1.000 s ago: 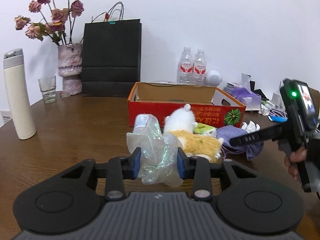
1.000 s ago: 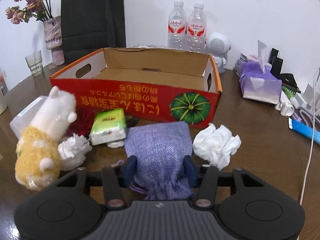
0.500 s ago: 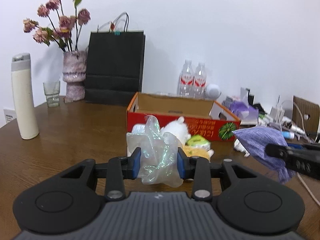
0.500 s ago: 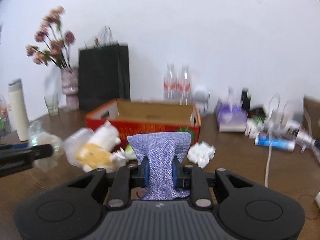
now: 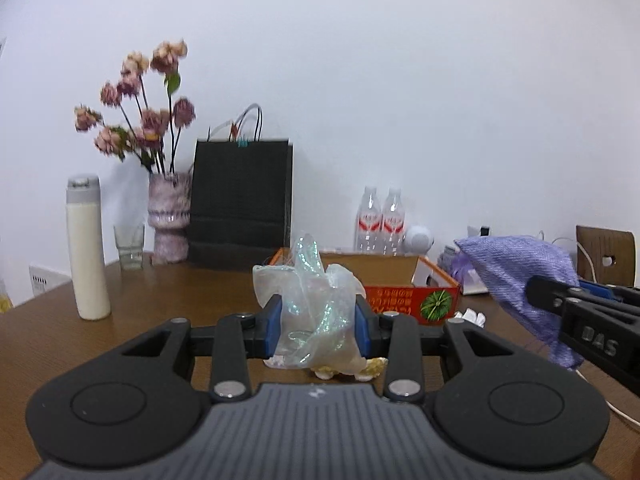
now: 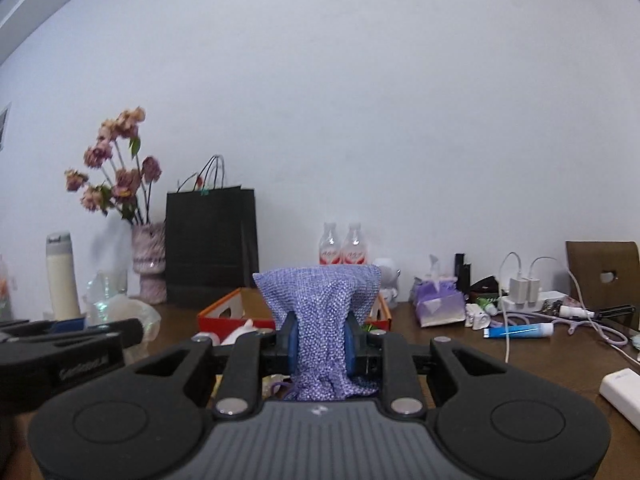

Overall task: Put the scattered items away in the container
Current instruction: 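Carry the bag and pouch into the cardboard box and open both tools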

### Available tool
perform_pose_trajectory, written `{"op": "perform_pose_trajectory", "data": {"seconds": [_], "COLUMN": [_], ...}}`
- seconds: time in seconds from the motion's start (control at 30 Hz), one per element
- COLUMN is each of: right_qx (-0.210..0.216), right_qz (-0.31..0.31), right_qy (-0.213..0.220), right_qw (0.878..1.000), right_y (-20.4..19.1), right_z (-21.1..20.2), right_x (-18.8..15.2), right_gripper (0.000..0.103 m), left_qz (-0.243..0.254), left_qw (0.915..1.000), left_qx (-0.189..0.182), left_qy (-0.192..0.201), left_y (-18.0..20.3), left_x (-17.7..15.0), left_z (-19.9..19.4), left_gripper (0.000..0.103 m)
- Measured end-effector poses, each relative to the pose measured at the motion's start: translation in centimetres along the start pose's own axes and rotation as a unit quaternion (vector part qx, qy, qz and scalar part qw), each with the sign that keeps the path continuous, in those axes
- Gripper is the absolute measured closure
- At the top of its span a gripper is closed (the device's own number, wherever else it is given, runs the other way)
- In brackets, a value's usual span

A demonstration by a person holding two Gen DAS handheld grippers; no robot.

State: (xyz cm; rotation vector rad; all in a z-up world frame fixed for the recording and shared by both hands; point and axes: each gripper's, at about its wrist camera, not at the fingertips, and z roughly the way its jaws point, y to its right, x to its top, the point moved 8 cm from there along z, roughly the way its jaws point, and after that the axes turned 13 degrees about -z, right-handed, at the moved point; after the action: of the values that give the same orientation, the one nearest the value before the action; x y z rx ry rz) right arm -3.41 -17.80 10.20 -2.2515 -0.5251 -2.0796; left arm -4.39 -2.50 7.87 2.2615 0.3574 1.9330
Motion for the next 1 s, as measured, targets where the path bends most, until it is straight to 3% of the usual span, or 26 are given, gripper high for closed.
{"op": "perform_pose_trajectory", "data": {"seconds": [0.37,0.73,1.0], "right_qx": [-0.008,-0.004,0.006], "right_qz": [0.009,0.029,0.024], "right_qy": [0.016,0.010,-0.002], "right_qw": [1.000,1.000,1.000], "right_y": [-0.2,0.9,1.6], "right_z": [-1.5,0.8,4.3], "right_x": [-0.5,0.2,1.3], "right_gripper": [0.082,0.082,0.082], "left_qz": [0.004,0.017,0.021], "left_qw": [0.9998,0.9995,0.9998], "left_qx": [0.008,0.000,0.001], "left_qy": [0.018,0.025,0.006], "left_y": [0.5,1.5,1.7], "left_x": [0.1,1.2,2.4], "left_z": [-0.7,1.2,5.0], "left_gripper": [0.066,0.066,0.065]}}
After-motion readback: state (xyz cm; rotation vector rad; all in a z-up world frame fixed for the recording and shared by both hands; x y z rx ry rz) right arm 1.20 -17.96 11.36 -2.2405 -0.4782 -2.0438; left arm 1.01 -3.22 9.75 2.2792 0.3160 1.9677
